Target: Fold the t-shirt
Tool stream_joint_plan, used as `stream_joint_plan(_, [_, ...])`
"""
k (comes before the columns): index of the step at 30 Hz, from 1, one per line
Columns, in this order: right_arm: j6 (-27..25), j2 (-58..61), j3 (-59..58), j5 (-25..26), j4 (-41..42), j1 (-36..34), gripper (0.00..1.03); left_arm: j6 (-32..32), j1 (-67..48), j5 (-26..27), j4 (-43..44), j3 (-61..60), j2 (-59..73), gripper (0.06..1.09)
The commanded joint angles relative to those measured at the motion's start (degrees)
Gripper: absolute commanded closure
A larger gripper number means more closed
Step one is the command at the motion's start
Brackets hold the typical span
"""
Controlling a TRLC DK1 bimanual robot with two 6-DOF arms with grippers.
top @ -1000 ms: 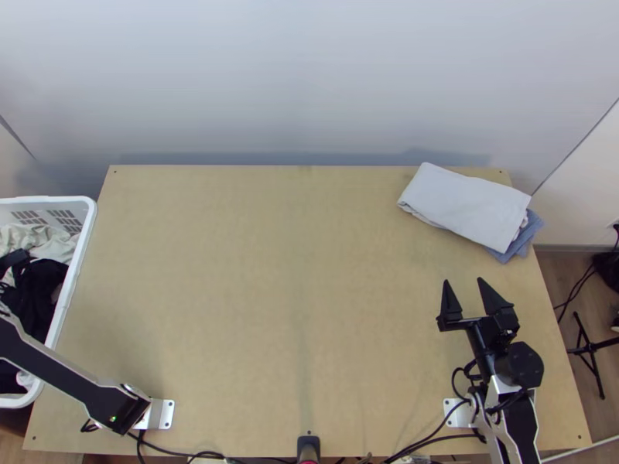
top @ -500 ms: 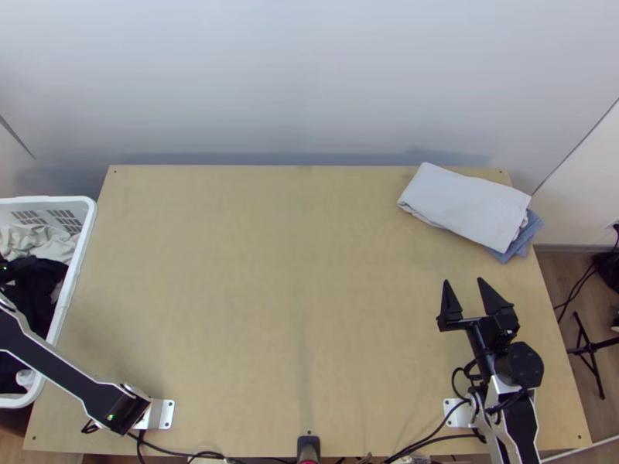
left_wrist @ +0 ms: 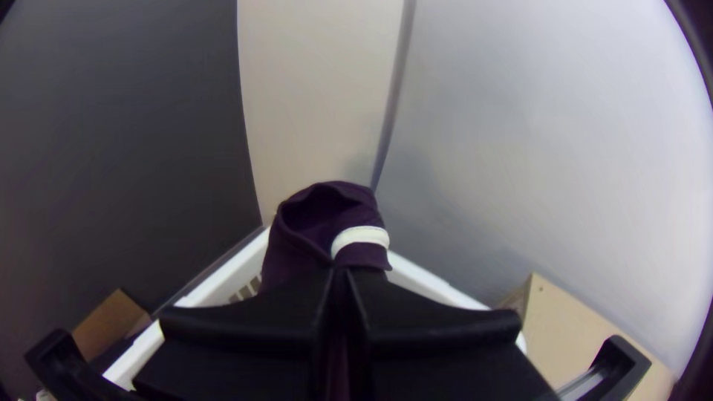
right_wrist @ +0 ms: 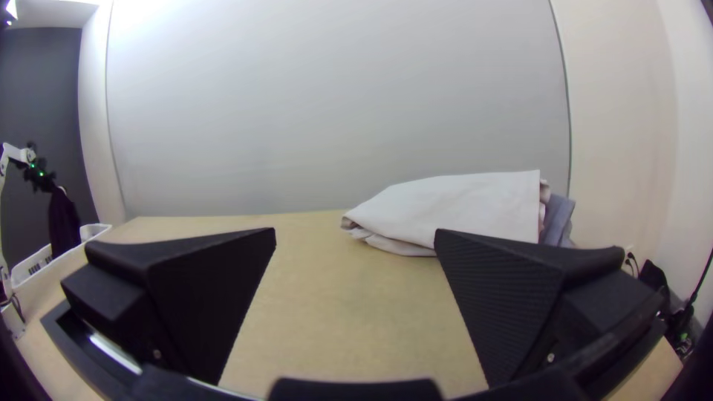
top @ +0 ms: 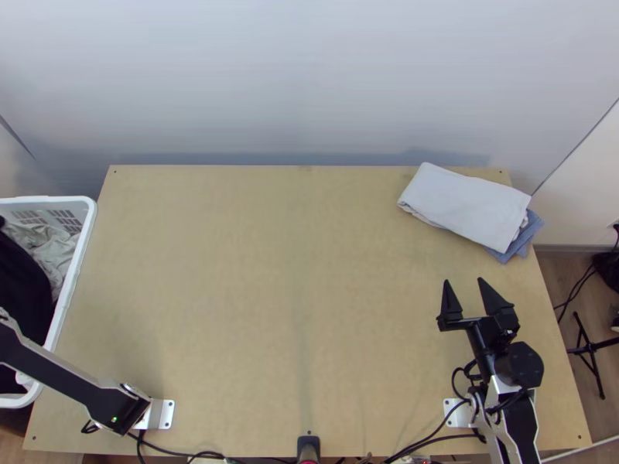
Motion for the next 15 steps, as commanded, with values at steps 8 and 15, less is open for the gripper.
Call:
stream_joint_plan(8, [0.01, 0.01, 0.01, -0.13, 0.01, 0.02, 0.03, -4.49, -8.40, 7.96, -11.28, -0.47, -26.47, 1.05])
stream_joint_plan(15, [0.01, 0.01, 0.01, -0.13, 0.01, 0.02, 0.03, -0.01, -19.74, 9.19, -12.07, -22.79, -46.95, 1.05])
